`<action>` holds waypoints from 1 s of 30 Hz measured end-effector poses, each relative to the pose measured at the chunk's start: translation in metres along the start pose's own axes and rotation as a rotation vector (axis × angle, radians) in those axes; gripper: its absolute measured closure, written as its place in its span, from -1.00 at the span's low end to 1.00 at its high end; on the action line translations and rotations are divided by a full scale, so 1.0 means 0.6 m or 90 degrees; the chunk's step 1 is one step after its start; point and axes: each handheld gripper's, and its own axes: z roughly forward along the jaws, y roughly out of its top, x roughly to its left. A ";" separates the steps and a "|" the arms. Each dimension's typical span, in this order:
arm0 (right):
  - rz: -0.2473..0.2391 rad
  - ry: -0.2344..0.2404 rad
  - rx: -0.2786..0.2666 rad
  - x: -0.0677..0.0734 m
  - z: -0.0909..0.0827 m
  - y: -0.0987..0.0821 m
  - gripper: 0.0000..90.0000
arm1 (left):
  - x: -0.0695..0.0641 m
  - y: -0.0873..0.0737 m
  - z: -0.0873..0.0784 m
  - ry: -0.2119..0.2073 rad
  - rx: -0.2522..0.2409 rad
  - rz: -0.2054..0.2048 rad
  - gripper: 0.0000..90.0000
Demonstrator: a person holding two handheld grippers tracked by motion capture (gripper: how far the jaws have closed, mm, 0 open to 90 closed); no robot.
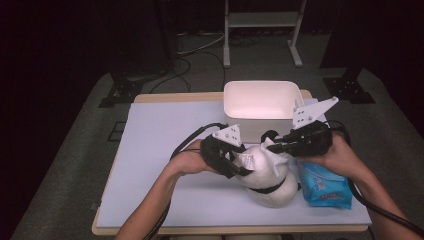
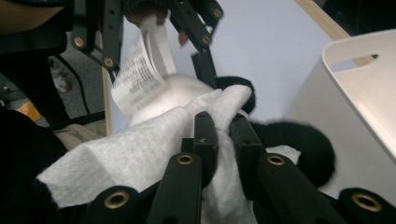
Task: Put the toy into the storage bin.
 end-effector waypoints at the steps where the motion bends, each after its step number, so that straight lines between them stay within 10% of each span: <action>1: -0.006 0.001 0.006 0.002 0.002 0.004 0.84 | -0.001 0.003 0.002 -0.002 0.002 0.004 -0.16; 11: -0.026 -0.019 0.056 0.005 0.009 0.005 0.85 | 0.001 0.007 0.001 0.005 -0.005 -0.011 -0.35; 30: 0.012 -0.023 0.036 -0.003 -0.021 -0.038 0.84 | 0.014 -0.040 0.016 -0.002 0.000 -0.057 -0.47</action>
